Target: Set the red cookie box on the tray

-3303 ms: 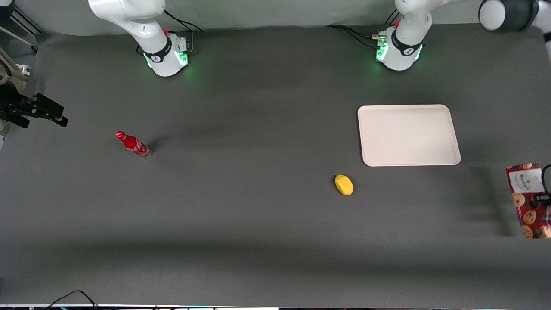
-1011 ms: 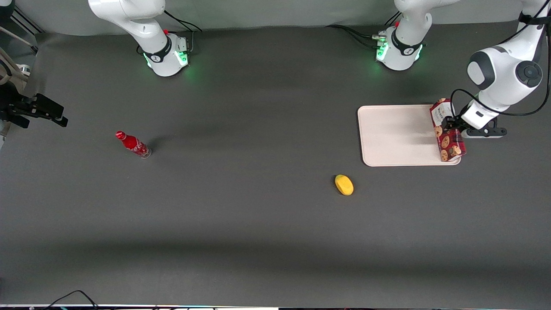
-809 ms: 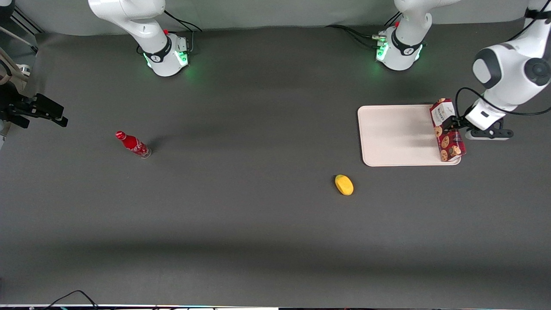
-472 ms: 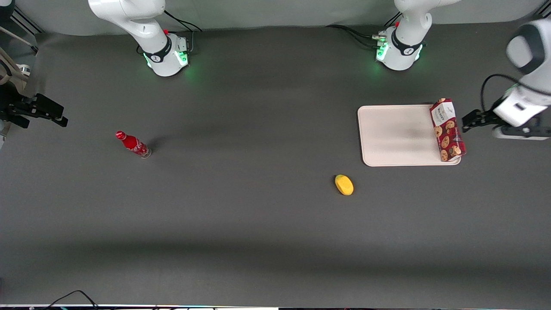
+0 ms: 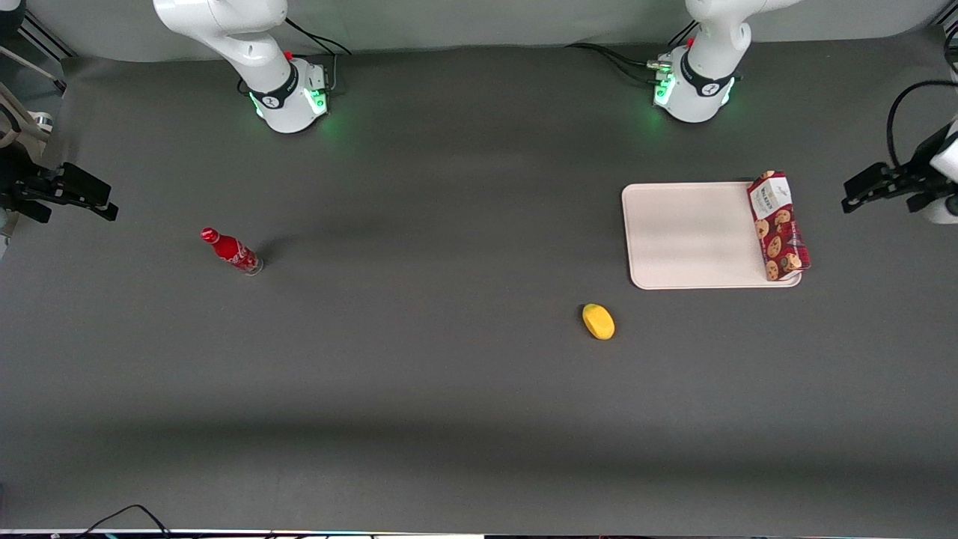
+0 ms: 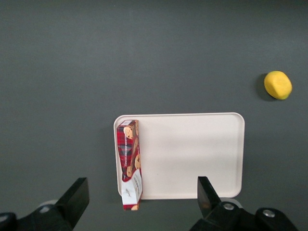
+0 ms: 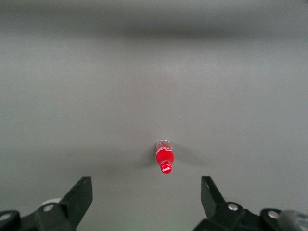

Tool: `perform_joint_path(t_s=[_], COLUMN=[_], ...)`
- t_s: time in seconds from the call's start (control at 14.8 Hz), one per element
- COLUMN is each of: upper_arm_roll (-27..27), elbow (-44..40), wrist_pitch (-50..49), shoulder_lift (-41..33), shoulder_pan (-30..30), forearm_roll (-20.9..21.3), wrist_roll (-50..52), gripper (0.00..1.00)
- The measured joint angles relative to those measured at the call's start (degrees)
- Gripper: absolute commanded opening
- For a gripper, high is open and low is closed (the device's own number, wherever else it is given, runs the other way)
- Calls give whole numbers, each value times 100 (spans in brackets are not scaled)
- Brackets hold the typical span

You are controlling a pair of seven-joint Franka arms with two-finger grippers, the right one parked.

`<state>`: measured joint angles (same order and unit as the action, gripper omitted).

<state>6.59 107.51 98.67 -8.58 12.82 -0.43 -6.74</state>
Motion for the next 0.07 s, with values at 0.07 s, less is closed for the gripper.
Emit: perform_joint_path(t_s=[0.07], upper_arm_roll=[74], elbow=[-302], wrist_pitch=[-285], shoulder_lift=[67], shoulder_pan=[0], forearm_roll=[0], wrist_roll=[96], gripper=[100])
